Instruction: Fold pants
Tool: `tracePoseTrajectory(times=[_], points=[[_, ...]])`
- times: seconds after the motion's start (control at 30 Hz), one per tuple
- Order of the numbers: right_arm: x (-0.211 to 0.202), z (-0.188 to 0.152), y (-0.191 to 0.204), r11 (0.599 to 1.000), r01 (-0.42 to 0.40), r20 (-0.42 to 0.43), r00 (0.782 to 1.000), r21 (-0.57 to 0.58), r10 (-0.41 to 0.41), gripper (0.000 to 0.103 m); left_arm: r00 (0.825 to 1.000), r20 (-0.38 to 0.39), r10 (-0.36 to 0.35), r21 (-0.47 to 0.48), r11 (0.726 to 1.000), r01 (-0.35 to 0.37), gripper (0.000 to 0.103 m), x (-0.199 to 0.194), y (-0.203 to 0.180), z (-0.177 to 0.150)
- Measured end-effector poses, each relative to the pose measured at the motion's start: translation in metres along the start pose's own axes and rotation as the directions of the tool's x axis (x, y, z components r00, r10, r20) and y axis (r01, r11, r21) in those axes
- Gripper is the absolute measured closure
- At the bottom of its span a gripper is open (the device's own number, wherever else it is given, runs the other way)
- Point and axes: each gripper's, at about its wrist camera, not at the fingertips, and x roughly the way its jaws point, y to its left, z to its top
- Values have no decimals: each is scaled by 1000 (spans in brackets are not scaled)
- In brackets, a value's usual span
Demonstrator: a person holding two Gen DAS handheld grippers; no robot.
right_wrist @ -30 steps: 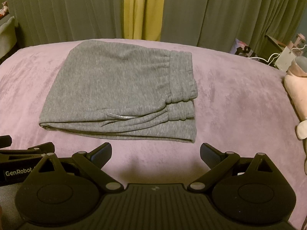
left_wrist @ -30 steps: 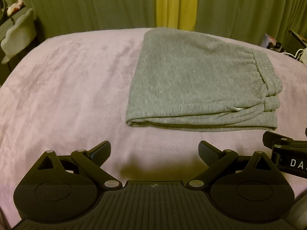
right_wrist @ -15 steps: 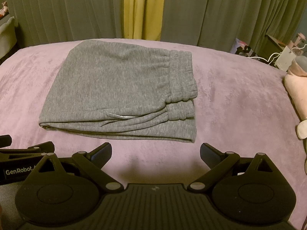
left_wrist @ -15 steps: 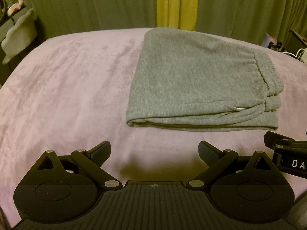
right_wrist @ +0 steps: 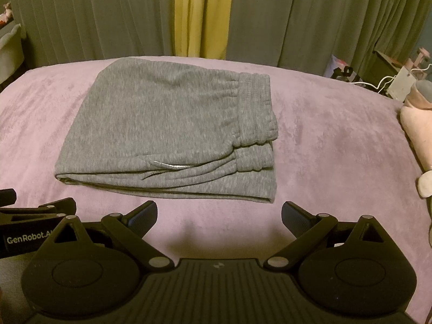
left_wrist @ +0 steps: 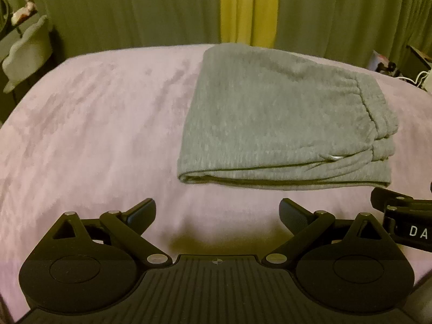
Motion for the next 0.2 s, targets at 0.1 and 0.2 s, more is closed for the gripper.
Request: tracePoseTrajectory(times=[0.1,0.2], points=[[0,1,-1,1000,0,-1,1000,-1,0,4,1000,3,-2,2,1000,2,2,0,0,0],[1,1,-2,1000,-3,-3,1000,3,3,4,1000,-7,0,1,1000,0,2,2,0,1]])
